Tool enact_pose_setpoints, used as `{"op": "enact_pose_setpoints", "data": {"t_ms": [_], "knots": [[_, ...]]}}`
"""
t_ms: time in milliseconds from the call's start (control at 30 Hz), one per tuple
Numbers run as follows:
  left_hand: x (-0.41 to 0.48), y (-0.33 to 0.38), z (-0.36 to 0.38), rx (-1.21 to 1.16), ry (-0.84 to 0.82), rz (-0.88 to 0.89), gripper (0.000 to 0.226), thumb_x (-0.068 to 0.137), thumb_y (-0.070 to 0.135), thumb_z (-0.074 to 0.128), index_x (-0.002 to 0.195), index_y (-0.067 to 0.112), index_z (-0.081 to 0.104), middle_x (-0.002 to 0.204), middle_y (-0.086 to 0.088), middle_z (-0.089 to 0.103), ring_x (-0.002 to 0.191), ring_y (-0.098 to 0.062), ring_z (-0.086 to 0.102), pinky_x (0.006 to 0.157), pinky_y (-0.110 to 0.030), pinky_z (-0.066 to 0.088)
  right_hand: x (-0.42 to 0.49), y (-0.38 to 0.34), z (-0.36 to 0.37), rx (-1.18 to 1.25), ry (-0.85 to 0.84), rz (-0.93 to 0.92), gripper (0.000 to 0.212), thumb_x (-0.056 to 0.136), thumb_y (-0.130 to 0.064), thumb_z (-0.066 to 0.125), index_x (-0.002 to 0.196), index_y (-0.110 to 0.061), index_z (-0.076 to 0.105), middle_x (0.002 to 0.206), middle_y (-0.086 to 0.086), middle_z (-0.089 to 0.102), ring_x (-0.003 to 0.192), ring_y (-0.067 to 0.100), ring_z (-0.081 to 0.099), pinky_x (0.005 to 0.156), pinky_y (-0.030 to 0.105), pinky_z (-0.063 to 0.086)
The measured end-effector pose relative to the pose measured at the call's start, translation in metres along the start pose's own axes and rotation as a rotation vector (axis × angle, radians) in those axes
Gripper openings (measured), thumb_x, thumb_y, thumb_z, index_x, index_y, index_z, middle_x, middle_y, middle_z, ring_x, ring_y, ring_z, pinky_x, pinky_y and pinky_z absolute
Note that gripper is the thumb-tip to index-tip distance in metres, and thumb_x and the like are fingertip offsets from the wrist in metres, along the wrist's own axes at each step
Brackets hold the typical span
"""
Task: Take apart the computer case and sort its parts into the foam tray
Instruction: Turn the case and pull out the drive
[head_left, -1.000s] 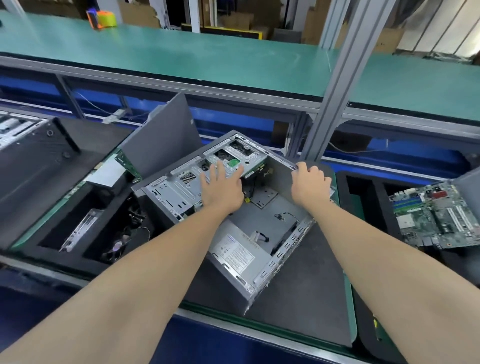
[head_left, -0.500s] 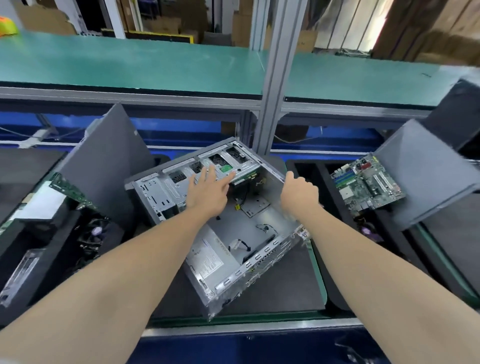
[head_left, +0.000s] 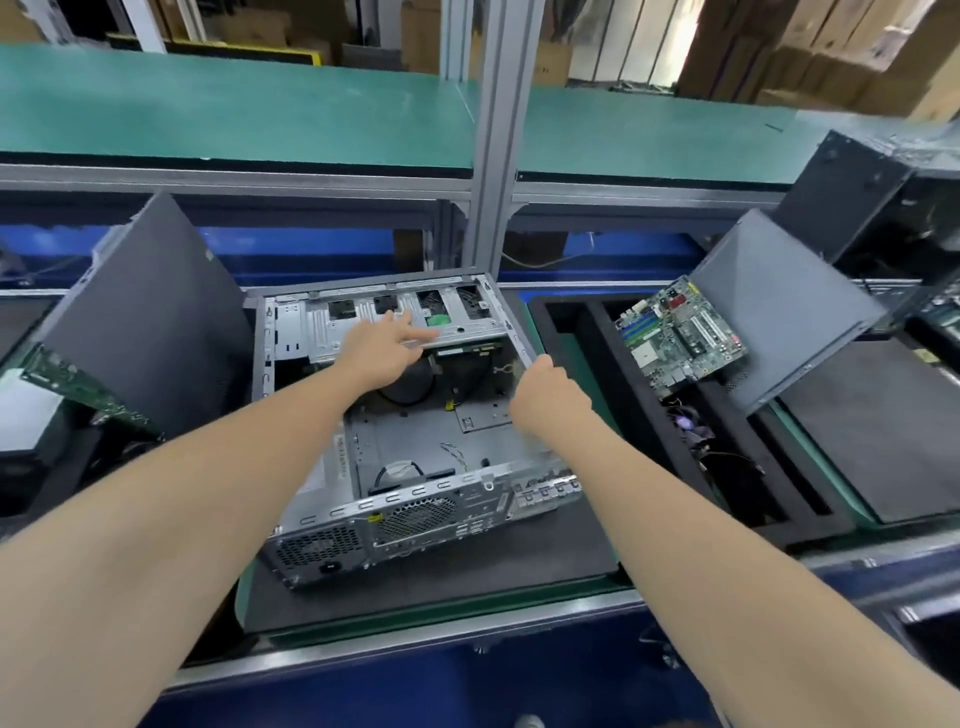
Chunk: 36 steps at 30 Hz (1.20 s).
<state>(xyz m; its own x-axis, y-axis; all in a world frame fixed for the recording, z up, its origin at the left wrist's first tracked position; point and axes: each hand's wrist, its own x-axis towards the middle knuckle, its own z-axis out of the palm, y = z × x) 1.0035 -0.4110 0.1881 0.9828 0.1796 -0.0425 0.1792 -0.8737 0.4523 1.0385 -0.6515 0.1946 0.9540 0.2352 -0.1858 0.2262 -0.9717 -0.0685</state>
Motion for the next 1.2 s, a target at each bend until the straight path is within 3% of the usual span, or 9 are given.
{"op": "enact_pose_setpoints", "data": {"t_ms": [133, 200, 300, 400, 733, 933, 1000, 1100, 1200], "knots": [[-0.029, 0.002, -0.001, -0.267, 0.251, -0.253, 0.047, 0.096, 0.012, 0.046, 0.134, 0.033, 0.064, 0.138, -0.001, 0.064, 0.126, -0.025, 0.058, 0.104, -0.035, 0.047, 0.013, -0.014, -0.009, 0.028, 0.052, -0.135, 0.09, 0.099, -0.025, 0.062, 0.166, -0.015, 0.003, 0.153, 0.021, 0.032, 0.123, 0.041, 0.052, 0.089, 0.042, 0.044], [-0.049, -0.009, -0.003, -0.088, 0.459, -0.367, 0.045, 0.09, 0.021, 0.05, 0.131, 0.033, 0.063, 0.115, -0.001, 0.072, 0.135, -0.028, 0.048, 0.119, -0.045, 0.033, 0.021, -0.023, -0.011, 0.048, 0.079, -0.194, 0.088, 0.096, -0.023, 0.064, 0.165, -0.025, 0.01, 0.145, 0.02, 0.034, 0.105, 0.039, 0.053, 0.079, 0.041, 0.042], [-0.068, -0.029, -0.001, 0.187, 0.478, -0.618, 0.062, 0.092, 0.039, 0.048, 0.152, 0.028, 0.037, 0.157, -0.01, 0.04, 0.152, -0.038, 0.016, 0.12, -0.061, 0.006, 0.031, -0.029, -0.011, 0.074, 0.103, -0.197, 0.082, 0.094, -0.015, 0.064, 0.161, -0.035, 0.021, 0.143, 0.019, 0.034, 0.091, 0.036, 0.046, 0.073, 0.042, 0.038], [-0.069, -0.033, 0.005, 0.208, 0.338, -0.735, 0.072, 0.099, 0.055, 0.031, 0.162, 0.028, 0.01, 0.162, -0.031, 0.012, 0.141, -0.051, 0.026, 0.114, -0.06, 0.023, 0.036, -0.028, -0.003, 0.002, 0.148, -0.21, 0.084, 0.092, -0.008, 0.064, 0.16, -0.036, 0.022, 0.142, 0.018, 0.034, 0.092, 0.034, 0.046, 0.071, 0.042, 0.039], [-0.046, -0.031, 0.002, 0.433, 0.315, -0.56, 0.064, 0.102, 0.063, 0.022, 0.159, 0.035, 0.017, 0.131, -0.034, 0.038, 0.108, -0.041, 0.045, 0.097, -0.049, 0.036, 0.029, -0.012, 0.012, -0.092, 0.183, -0.124, 0.099, 0.091, 0.001, 0.064, 0.167, -0.034, 0.01, 0.15, 0.022, 0.032, 0.11, 0.036, 0.055, 0.073, 0.037, 0.047], [-0.027, -0.03, 0.002, 0.398, 0.287, -0.477, 0.064, 0.1, 0.063, 0.027, 0.156, 0.033, 0.026, 0.138, -0.035, 0.036, 0.117, -0.045, 0.042, 0.101, -0.051, 0.034, 0.021, -0.006, 0.011, 0.087, 0.39, -0.137, 0.065, 0.087, -0.016, 0.072, 0.147, -0.022, 0.047, 0.148, 0.018, 0.038, 0.119, 0.037, 0.045, 0.101, 0.04, 0.042], [-0.029, -0.03, 0.002, 0.357, 0.362, -0.429, 0.059, 0.099, 0.055, 0.041, 0.15, 0.026, 0.039, 0.152, -0.033, 0.027, 0.135, -0.047, 0.032, 0.11, -0.053, 0.024, 0.016, -0.012, 0.01, 0.271, 0.477, -0.237, 0.041, 0.084, -0.01, 0.067, 0.124, -0.016, 0.062, 0.128, 0.009, 0.059, 0.11, 0.031, 0.052, 0.093, 0.038, 0.041], [-0.033, -0.021, 0.005, 0.279, 0.554, -0.204, 0.046, 0.088, 0.029, 0.063, 0.133, 0.021, 0.056, 0.147, -0.015, 0.04, 0.139, -0.034, 0.034, 0.113, -0.048, 0.021, 0.009, -0.026, 0.01, 0.647, 0.266, -0.184, 0.005, 0.092, -0.02, 0.063, 0.096, -0.02, 0.065, 0.085, -0.005, 0.07, 0.081, 0.015, 0.065, 0.07, 0.033, 0.052], [-0.032, -0.004, 0.013, 0.194, 0.512, -0.046, 0.043, 0.087, 0.019, 0.061, 0.13, 0.026, 0.059, 0.141, -0.003, 0.05, 0.134, -0.024, 0.044, 0.115, -0.045, 0.026, 0.019, -0.045, 0.006, 1.187, -0.071, 0.11, 0.012, 0.096, -0.02, 0.067, 0.097, -0.009, 0.064, 0.096, 0.011, 0.071, 0.084, 0.025, 0.073, 0.079, 0.04, 0.063]]}}
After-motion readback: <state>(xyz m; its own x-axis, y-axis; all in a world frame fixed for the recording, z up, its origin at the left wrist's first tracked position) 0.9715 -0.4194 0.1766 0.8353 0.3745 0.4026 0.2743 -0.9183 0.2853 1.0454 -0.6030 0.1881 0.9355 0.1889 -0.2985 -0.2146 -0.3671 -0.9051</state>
